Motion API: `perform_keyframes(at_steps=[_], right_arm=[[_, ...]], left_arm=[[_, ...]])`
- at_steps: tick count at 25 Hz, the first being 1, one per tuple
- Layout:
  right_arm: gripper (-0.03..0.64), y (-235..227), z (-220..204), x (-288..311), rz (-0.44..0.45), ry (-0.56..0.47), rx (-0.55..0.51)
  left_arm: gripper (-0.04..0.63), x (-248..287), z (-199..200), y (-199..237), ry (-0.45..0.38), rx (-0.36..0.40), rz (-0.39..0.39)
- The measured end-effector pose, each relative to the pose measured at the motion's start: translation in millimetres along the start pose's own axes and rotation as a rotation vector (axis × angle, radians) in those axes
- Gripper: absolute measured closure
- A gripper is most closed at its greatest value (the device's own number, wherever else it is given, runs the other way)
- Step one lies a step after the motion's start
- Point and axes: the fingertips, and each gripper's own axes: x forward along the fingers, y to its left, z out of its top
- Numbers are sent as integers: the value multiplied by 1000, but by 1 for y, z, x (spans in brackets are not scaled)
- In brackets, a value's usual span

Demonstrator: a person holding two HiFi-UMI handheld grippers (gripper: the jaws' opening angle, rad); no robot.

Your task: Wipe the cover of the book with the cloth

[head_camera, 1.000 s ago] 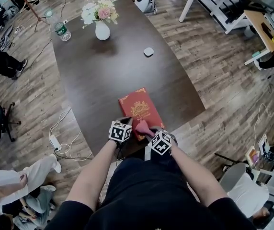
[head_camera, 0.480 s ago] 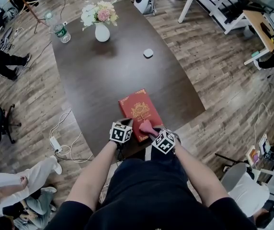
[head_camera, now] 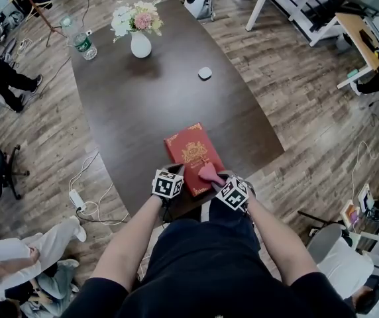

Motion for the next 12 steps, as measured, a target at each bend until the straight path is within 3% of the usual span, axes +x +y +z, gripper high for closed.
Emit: perform_keyframes(at_steps=[12], right_arm=[[499, -12, -6, -7, -6, -7, 9]], left_arm=[[600, 0, 0, -2, -4, -6, -10]])
